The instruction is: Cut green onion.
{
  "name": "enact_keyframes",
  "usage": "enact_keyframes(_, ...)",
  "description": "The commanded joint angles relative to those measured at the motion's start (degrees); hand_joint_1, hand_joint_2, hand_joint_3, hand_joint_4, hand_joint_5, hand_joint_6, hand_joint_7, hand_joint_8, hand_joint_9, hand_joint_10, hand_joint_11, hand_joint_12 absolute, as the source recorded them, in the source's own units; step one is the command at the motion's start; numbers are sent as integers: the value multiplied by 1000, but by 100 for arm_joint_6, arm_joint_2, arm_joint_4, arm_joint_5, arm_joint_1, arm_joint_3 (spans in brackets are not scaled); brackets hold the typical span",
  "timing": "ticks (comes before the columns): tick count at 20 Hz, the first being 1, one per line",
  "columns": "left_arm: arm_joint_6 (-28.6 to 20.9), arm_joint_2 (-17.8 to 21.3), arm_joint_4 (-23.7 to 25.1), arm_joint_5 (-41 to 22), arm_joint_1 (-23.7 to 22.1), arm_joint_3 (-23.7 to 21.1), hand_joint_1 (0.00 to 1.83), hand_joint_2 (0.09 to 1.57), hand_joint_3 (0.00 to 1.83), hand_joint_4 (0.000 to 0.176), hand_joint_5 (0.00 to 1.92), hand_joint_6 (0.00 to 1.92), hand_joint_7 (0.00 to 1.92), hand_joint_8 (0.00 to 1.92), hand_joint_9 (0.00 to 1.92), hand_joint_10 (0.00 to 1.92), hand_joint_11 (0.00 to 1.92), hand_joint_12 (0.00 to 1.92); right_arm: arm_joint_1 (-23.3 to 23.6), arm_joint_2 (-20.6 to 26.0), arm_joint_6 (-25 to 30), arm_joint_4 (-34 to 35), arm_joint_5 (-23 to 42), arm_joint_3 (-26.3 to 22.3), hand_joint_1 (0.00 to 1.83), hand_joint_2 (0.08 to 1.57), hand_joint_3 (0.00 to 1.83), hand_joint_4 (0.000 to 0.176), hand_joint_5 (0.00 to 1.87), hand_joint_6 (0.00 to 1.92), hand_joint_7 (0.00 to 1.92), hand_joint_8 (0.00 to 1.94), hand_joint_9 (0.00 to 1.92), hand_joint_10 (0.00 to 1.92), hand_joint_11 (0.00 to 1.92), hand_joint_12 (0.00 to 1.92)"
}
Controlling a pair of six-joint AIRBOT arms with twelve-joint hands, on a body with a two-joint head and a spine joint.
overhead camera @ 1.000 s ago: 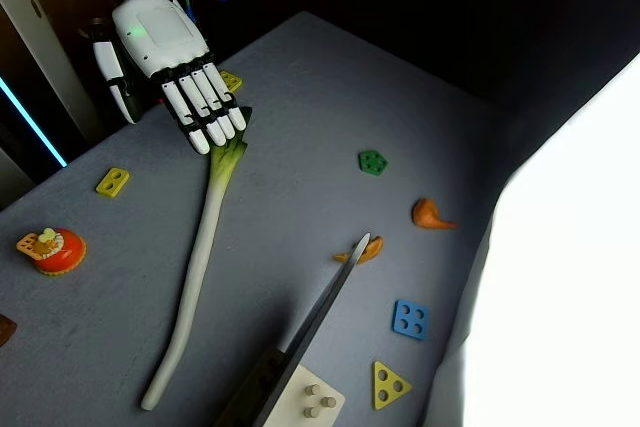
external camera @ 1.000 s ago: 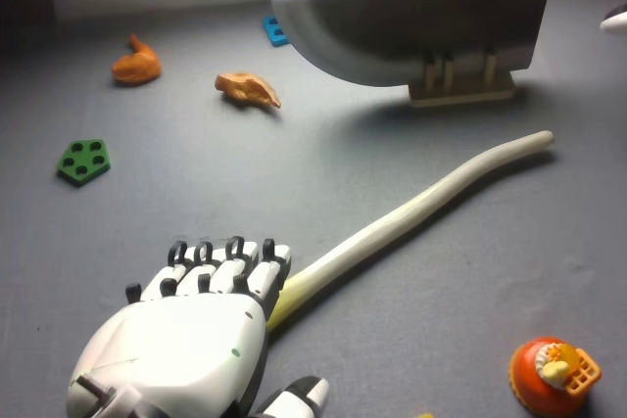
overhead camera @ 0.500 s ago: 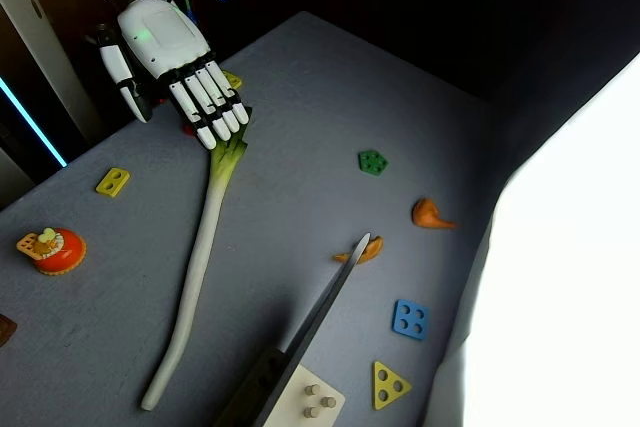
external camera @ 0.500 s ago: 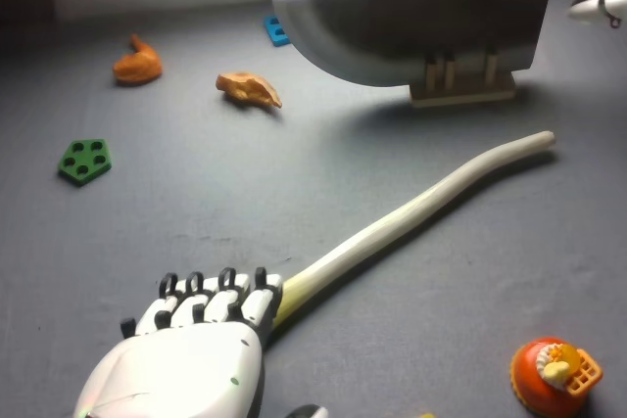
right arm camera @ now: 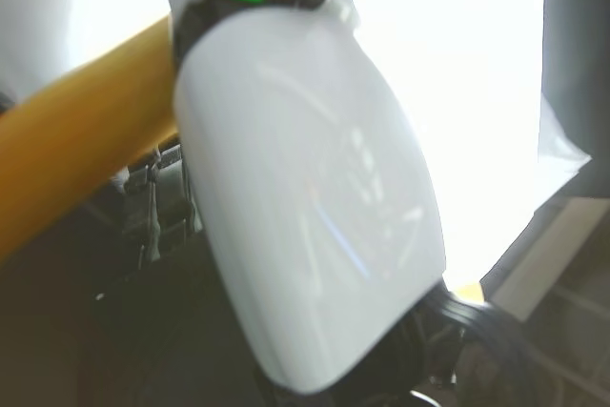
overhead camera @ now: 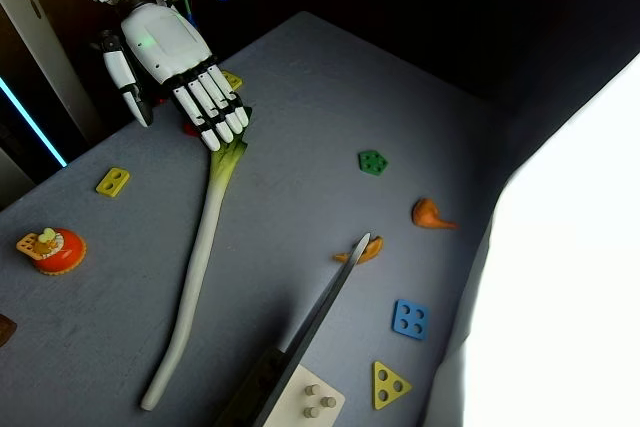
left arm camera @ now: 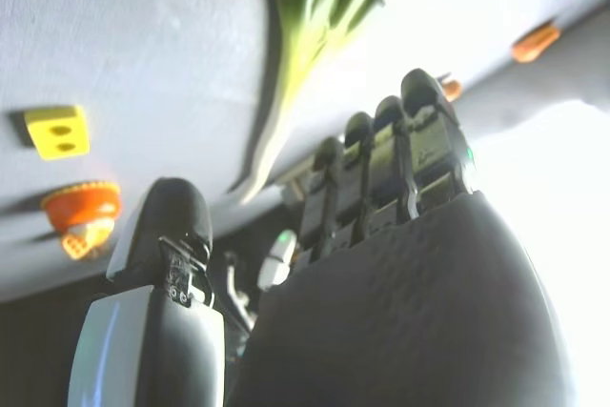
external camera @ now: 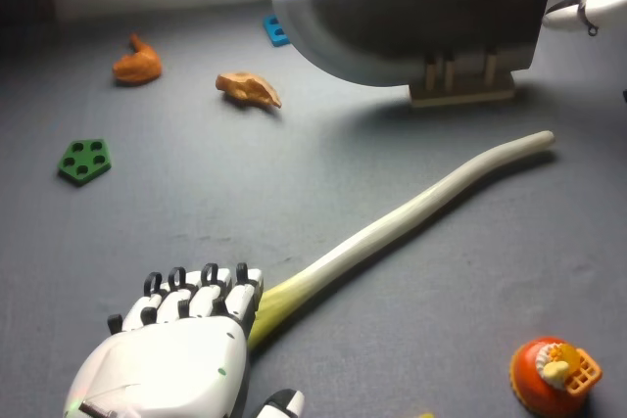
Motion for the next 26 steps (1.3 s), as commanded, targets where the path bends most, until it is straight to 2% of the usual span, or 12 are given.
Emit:
enact_keyframes(1,-2,-27,447,205,-15,34,533,1357,2,19,79,1,33,0,14,0,0,186,8,33,27,171,613,118,959,960,0,7,0,0,0,0,0,0,0,0)
enact_keyframes(6,40,-39,376,-70,-12,190,533,1357,2,19,78,0,32,0,13,0,0,183,-88,-141,28,128,702,385,960,960,0,7,0,0,0,0,0,0,0,0)
enact_keyframes(7,51,-39,317,-121,-13,213,536,1355,1,12,114,9,96,10,39,7,0,171,-109,-155,28,117,736,412,997,936,0,19,0,0,0,0,0,0,0,0)
enact_keyframes(9,56,-40,283,-188,-13,229,528,1360,2,13,116,5,94,2,46,6,0,196,-147,-184,28,117,750,466,959,934,0,15,0,0,0,0,0,0,0,0)
enact_keyframes(10,66,-40,282,-215,-13,235,504,1370,5,17,116,3,94,1,53,6,0,248,-175,-222,28,112,774,527,949,932,0,29,0,0,0,0,0,0,0,0)
enact_keyframes(11,81,-40,279,-246,-13,241,457,1386,11,18,103,4,89,1,49,3,0,249,-197,-286,28,105,783,624,956,931,0,32,0,0,0,0,0,0,0,0)
enact_keyframes(12,91,-44,271,-284,-13,250,459,1381,7,23,92,1,80,0,42,1,0,235,-208,-333,30,103,793,699,946,934,0,32,0,0,0,0,0,0,0,0)
enact_keyframes(16,121,-59,239,-438,-17,312,644,1333,0,20,145,7,116,5,89,9,0,373,-242,-448,32,90,861,876,994,933,0,19,0,0,0,0,0,0,0,0)
enact_keyframes(20,133,-86,190,-482,-43,394,658,1328,0,21,147,6,119,4,92,8,0,376,-247,-443,41,81,953,884,994,933,0,18,0,0,0,0,0,0,0,0)
enact_keyframes(24,167,-78,195,-519,-115,458,632,1352,0,21,145,2,124,0,109,8,0,447,-243,-375,82,78,1025,885,991,935,0,27,56,23,126,45,87,37,0,0)
enact_keyframes(25,179,-65,205,-522,-141,462,578,1381,10,32,122,1,96,0,79,3,0,357,-251,-356,92,78,1028,885,1016,947,0,31,116,48,197,69,133,57,0,0)
enact_keyframes(26,204,-30,213,-556,-182,462,589,1377,6,40,105,1,89,0,77,4,0,337,-270,-330,102,78,1058,884,1028,950,2,20,180,77,246,84,176,77,25,13)
